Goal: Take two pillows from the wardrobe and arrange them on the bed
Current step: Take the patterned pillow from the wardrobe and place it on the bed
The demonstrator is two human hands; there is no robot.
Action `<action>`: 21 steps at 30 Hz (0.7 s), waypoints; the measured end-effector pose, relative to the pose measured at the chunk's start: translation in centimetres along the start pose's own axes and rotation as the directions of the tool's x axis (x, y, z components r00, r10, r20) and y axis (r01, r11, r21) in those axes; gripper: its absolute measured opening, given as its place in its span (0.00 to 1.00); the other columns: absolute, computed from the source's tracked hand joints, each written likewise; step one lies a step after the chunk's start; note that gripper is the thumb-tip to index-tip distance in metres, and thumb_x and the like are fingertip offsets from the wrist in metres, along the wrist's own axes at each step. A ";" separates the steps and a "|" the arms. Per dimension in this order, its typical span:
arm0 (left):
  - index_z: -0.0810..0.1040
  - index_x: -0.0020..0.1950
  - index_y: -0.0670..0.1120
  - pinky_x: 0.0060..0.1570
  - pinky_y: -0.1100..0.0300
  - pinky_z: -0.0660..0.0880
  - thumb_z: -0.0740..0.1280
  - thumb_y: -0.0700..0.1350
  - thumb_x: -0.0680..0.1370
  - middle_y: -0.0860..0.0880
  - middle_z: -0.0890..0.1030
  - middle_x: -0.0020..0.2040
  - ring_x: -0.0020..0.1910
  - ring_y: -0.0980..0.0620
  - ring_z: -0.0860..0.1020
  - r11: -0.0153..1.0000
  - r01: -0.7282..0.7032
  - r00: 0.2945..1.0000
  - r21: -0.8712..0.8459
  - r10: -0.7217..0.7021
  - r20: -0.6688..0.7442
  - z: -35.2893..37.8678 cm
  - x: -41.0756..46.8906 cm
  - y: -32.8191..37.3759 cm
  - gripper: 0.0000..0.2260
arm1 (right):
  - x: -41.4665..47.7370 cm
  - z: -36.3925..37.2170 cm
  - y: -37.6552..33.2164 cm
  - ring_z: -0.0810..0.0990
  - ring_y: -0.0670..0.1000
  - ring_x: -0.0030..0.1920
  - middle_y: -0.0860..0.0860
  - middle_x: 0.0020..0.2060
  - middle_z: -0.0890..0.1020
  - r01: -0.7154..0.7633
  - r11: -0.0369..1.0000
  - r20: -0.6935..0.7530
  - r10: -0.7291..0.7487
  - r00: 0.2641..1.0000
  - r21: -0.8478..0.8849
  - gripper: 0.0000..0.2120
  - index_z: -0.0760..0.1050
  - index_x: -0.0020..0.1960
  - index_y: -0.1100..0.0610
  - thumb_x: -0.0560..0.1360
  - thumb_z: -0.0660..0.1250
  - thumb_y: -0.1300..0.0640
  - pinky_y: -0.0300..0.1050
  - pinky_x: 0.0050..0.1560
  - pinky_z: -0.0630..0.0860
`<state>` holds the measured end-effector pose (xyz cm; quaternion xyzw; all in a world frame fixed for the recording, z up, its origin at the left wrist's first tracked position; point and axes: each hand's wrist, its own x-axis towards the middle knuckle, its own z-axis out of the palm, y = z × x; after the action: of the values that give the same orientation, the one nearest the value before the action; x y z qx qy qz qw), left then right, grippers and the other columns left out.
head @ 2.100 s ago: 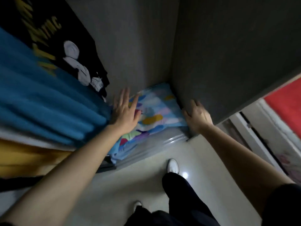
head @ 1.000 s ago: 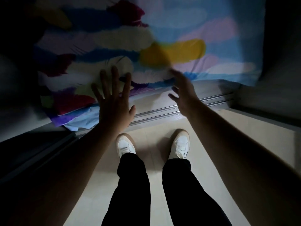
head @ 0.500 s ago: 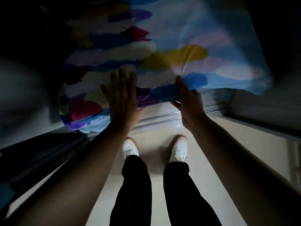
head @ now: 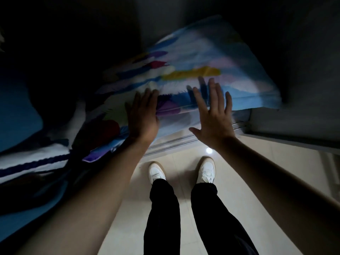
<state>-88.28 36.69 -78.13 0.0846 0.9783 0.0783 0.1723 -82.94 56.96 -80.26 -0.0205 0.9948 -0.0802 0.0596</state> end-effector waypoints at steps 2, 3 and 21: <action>0.63 0.76 0.47 0.67 0.36 0.62 0.65 0.35 0.68 0.46 0.64 0.77 0.75 0.40 0.62 1.000 -0.029 0.998 -0.011 0.028 -0.052 -1.1 -1.0 0.5 0.36 | 1.4 -0.6 0.3 0.48 0.66 0.78 0.64 0.79 0.49 0.026 0.998 0.053 -0.023 0.998 -0.055 0.57 0.43 0.81 0.50 0.65 0.78 0.45 0.69 0.75 0.49; 0.64 0.75 0.46 0.66 0.37 0.63 0.65 0.34 0.68 0.46 0.66 0.76 0.74 0.40 0.63 0.999 -0.053 0.996 -0.012 0.052 -0.074 -1.6 -1.5 0.6 0.35 | 2.1 -1.1 0.4 0.47 0.66 0.78 0.63 0.79 0.50 0.025 0.998 0.057 -0.022 0.998 -0.052 0.53 0.44 0.81 0.50 0.69 0.76 0.49 0.69 0.75 0.48; 0.71 0.70 0.50 0.44 0.48 0.77 0.69 0.41 0.74 0.40 0.82 0.58 0.49 0.35 0.81 0.997 0.020 0.999 0.075 -0.023 0.044 -11.3 -15.6 7.5 0.24 | -9.8 -17.4 0.9 0.69 0.61 0.68 0.53 0.68 0.75 -0.052 0.998 0.239 0.040 0.970 0.042 0.32 0.67 0.74 0.44 0.73 0.59 0.64 0.57 0.68 0.62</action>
<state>-76.79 39.56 -61.24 0.0823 0.9773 0.0382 0.1917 -75.34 61.10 -62.19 -0.0056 0.9785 -0.0995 0.1807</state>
